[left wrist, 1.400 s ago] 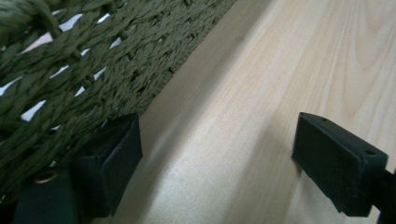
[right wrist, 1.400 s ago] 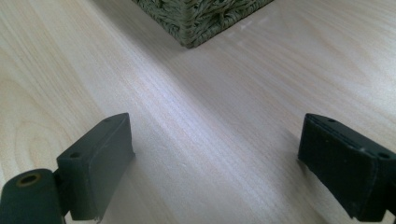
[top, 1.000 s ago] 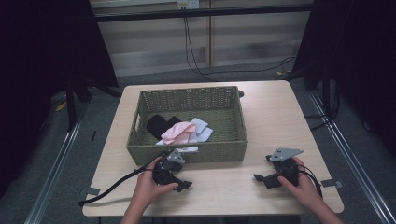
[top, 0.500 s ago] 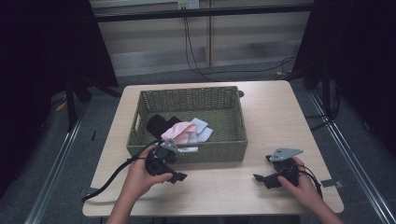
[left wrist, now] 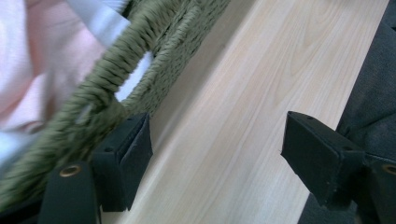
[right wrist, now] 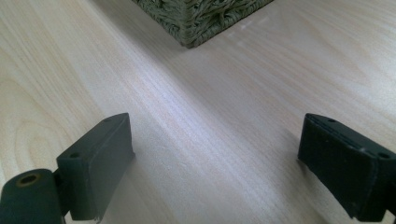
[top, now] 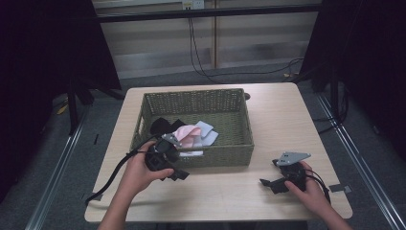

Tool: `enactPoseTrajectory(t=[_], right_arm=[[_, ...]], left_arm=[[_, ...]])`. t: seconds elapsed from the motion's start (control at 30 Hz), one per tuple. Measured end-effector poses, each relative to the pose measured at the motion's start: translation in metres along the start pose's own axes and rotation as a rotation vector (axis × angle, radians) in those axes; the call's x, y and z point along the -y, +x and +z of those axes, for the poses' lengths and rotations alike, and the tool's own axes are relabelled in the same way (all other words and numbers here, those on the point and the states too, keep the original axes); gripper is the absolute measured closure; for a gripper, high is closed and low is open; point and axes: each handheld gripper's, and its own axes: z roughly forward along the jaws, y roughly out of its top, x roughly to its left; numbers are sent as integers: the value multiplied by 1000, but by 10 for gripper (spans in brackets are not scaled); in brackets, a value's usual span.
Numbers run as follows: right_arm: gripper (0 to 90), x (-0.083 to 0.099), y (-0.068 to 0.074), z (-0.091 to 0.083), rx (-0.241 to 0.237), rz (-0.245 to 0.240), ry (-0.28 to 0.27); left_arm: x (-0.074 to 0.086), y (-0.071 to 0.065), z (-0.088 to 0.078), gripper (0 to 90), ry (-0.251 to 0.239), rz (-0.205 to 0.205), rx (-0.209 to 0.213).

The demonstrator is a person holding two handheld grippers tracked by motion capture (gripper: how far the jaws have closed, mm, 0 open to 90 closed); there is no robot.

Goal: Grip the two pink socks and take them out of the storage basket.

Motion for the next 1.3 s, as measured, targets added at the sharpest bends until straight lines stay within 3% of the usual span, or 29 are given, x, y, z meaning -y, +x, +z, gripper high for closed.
enactPoseTrajectory(t=[0.3,0.6,1.03,1.3], right_arm=[[93,0,0,0,0,0,0],[93,0,0,0,0,0,0],[94,0,0,0,0,0,0],[93,0,0,0,0,0,0]], left_arm=[[-13,4,-15,243,6,4,8],[-28,11,-31,242,-24,-16,2],[-45,32,-35,243,-22,-52,-24],[-54,51,-28,242,-9,-84,-59]])
